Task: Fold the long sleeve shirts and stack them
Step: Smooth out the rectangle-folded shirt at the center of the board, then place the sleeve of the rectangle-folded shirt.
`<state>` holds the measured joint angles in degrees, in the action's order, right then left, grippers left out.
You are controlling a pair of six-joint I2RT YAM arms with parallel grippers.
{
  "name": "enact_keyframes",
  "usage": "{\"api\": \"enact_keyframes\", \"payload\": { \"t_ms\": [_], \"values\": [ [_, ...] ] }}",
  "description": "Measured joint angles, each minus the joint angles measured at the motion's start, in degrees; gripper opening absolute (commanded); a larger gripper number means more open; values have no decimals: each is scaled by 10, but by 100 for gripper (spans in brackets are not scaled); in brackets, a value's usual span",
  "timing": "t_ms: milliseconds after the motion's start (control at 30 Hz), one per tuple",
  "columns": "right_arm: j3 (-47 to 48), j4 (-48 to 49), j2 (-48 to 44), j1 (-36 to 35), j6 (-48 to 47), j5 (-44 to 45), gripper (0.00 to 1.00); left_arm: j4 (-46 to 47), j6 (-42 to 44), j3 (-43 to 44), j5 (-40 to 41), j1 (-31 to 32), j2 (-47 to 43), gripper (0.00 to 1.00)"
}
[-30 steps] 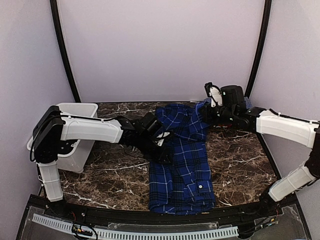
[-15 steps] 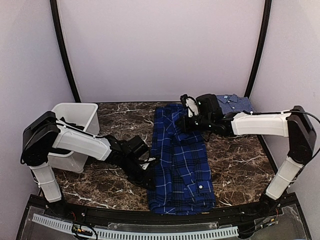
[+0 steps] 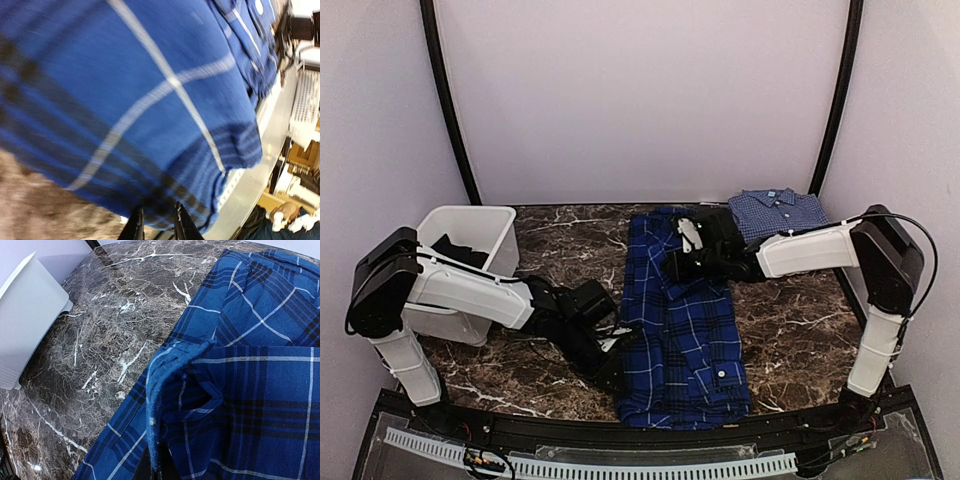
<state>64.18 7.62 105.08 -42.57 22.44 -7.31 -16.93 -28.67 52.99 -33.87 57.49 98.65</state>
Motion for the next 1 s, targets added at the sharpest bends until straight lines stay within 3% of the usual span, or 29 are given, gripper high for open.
{"api": "enact_keyframes", "payload": {
  "t_ms": [233,567,833,1000],
  "values": [
    [2,0,5,0,8,1,0,1,2,-22,-12,46,0,20],
    [10,-17,1,0,12,16,0,-30,2,-47,9,45,-38,20],
    [0,-93,-113,0,-12,88,0,-43,0,86,40,45,-73,21],
    [-10,-127,-209,-1,-27,128,0,5,-5,155,49,33,-18,19]
  ]
}}
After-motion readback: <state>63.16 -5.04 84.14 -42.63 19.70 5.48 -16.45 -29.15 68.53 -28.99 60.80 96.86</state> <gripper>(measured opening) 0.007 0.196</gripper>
